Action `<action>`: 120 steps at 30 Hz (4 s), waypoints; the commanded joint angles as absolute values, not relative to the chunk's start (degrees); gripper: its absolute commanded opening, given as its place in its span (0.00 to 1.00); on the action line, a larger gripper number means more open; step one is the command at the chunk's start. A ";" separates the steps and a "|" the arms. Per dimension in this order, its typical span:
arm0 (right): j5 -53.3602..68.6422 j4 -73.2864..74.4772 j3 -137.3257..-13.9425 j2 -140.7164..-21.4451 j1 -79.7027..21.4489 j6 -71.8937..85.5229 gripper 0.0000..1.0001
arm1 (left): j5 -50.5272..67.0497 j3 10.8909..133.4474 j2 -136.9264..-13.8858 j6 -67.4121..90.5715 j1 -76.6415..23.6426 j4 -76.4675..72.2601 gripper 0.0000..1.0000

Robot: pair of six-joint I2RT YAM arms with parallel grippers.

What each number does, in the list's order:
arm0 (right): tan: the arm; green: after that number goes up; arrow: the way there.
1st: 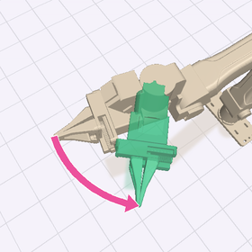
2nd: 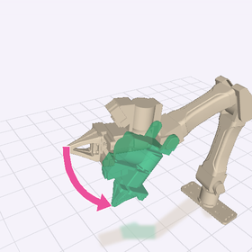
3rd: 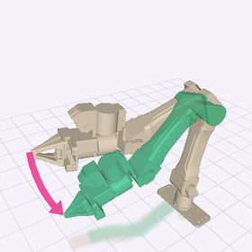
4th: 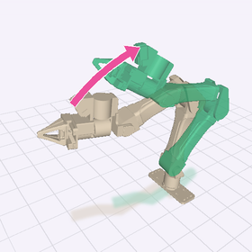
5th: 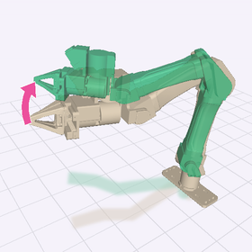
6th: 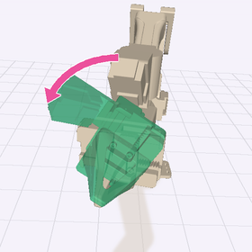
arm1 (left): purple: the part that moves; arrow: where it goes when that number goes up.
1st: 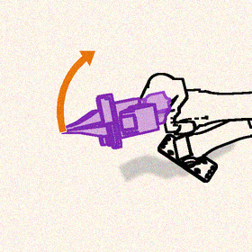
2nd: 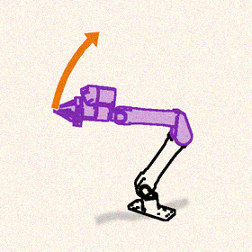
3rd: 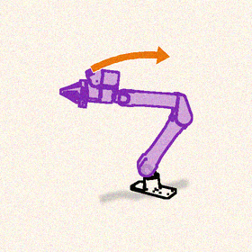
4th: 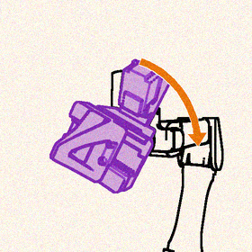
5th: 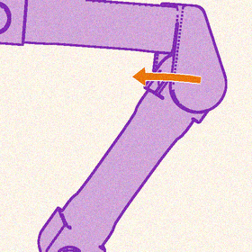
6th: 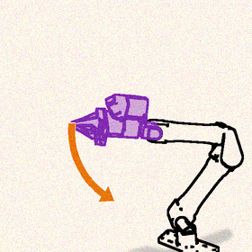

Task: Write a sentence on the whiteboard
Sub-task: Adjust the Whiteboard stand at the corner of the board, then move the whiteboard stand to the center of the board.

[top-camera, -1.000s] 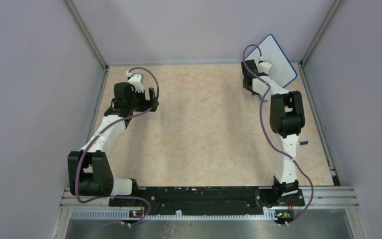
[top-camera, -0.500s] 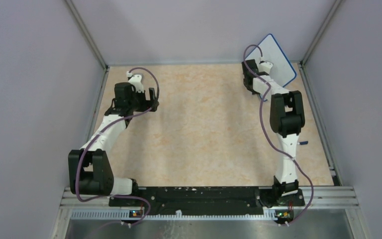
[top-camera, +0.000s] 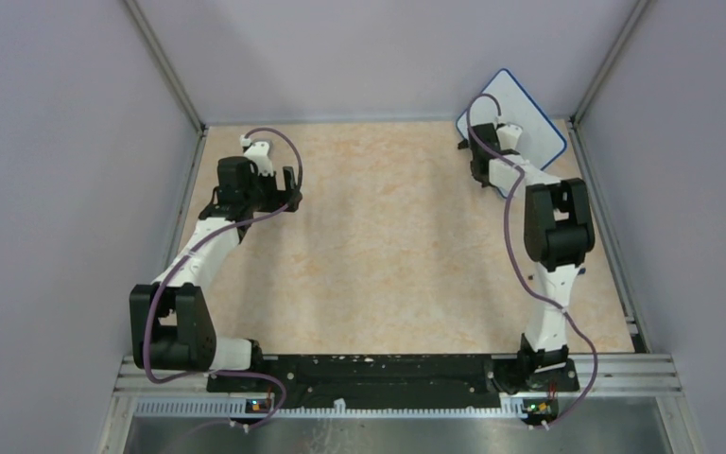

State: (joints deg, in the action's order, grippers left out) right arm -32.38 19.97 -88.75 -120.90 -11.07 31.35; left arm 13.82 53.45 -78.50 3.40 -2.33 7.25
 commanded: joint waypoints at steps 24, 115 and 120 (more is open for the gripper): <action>-9.72 9.65 -63.96 -98.20 -3.52 1.19 0.50 | 16.79 53.37 -77.77 4.40 -2.55 4.99 0.99; 8.00 14.81 -60.04 -93.30 -38.24 4.54 0.63 | 27.92 59.68 -73.14 2.99 2.20 11.34 0.99; 18.49 20.99 -63.26 -87.54 -33.20 -3.18 0.72 | 28.77 59.45 -73.27 1.80 2.16 11.28 0.99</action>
